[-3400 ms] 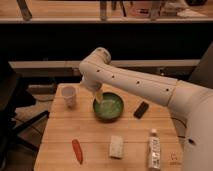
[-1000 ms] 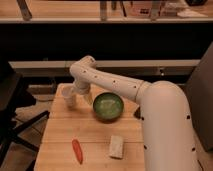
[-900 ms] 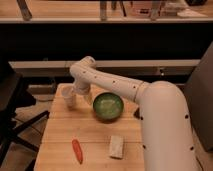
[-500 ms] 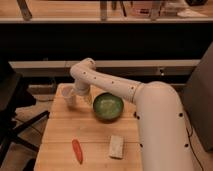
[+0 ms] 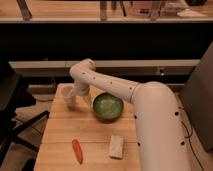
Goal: Place the ceramic cup in the ceramic bowl
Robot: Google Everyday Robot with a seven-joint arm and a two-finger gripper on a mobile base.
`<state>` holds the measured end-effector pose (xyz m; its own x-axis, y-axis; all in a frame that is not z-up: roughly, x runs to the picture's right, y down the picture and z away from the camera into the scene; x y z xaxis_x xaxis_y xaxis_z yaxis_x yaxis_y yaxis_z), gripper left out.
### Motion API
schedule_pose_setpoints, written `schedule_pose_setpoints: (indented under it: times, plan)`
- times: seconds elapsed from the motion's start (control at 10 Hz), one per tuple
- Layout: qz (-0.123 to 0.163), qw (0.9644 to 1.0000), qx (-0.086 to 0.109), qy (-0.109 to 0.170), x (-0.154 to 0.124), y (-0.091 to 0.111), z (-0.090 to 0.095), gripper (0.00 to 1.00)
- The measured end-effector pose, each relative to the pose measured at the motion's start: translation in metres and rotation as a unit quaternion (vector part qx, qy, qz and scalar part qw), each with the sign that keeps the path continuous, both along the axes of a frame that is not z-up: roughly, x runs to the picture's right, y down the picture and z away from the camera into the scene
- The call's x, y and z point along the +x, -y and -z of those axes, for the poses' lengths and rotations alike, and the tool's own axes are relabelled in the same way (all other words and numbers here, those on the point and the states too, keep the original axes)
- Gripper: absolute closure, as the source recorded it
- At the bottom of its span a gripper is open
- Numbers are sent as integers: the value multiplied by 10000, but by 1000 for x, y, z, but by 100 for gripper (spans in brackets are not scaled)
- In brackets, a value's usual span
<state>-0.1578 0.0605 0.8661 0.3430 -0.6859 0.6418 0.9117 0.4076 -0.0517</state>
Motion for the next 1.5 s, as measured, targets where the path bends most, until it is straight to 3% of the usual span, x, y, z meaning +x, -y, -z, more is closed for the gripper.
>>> schedule_pose_setpoints:
  times: [0.8,1.1,1.2,1.4,1.5]
  plan:
    - [159,9998,-69,69,-2,-6,-9,20]
    - [189,9998,-81,69,-1,-7,-10,43]
    - [209,9997,-81,70,0,-7,-10,47]
    - [238,9996,-91,76,0,-9,-11,45]
    - [256,9996,-94,77,1,-10,-11,52]
